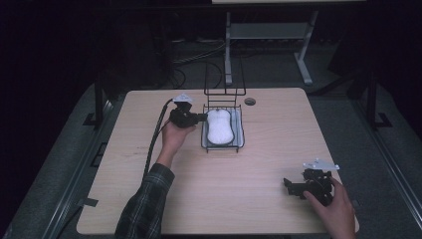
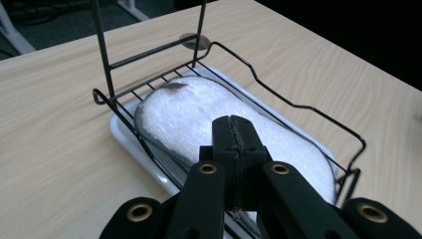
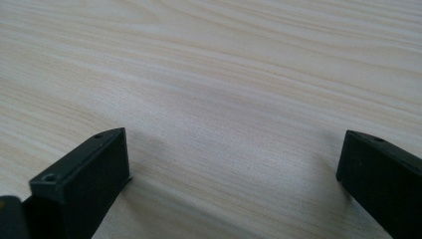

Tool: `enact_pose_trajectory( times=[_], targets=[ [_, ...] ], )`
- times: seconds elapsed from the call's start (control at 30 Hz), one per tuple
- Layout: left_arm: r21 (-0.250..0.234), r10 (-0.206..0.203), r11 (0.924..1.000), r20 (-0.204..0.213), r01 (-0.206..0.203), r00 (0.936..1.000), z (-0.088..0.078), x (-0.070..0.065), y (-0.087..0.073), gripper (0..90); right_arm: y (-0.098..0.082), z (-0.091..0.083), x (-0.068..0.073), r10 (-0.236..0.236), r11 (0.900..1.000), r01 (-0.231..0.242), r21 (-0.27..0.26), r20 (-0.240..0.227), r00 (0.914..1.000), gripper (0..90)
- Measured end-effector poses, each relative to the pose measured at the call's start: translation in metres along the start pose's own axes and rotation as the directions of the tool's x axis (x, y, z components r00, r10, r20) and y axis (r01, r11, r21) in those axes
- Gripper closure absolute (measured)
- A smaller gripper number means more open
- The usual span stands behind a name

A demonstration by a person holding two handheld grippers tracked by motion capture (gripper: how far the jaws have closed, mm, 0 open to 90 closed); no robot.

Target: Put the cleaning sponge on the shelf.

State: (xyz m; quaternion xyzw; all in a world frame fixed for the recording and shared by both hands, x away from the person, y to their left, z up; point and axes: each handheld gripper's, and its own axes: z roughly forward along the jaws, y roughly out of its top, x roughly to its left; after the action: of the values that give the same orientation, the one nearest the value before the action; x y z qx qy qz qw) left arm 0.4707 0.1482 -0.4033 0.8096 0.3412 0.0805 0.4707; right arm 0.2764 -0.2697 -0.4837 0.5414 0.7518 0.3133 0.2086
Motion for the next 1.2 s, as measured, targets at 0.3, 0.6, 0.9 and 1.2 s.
enact_pose_trajectory(
  times=[0.3, 0.6, 0.9, 1.2],
  targets=[
    [0.043, 0.033, 0.9986, -0.052, -0.031, 0.9981, -0.020, -0.009, -0.008, 74.5, 0.000, 0.000, 0.000, 0.000, 1.000, 0.000, 0.000, 0.000, 1.0000, 0.0],
    [0.103, 0.043, 0.9941, -0.086, -0.034, 0.9954, -0.041, -0.013, -0.027, 50.4, 0.000, 0.000, 0.000, 0.000, 1.000, 0.000, 0.000, 0.000, 1.0000, 0.0],
    [0.121, 0.059, 0.9918, -0.134, -0.043, 0.9892, -0.068, -0.018, -0.044, 31.9, 0.000, 0.000, 0.000, 0.000, 1.000, 0.000, 0.000, 0.000, 1.0000, 0.0],
    [0.135, 0.075, 0.9895, -0.173, -0.052, 0.9821, -0.092, -0.028, -0.069, 21.9, 0.000, 0.000, 0.000, 0.000, 1.000, 0.000, 0.000, 0.000, 1.0000, 0.0]
  ],
)
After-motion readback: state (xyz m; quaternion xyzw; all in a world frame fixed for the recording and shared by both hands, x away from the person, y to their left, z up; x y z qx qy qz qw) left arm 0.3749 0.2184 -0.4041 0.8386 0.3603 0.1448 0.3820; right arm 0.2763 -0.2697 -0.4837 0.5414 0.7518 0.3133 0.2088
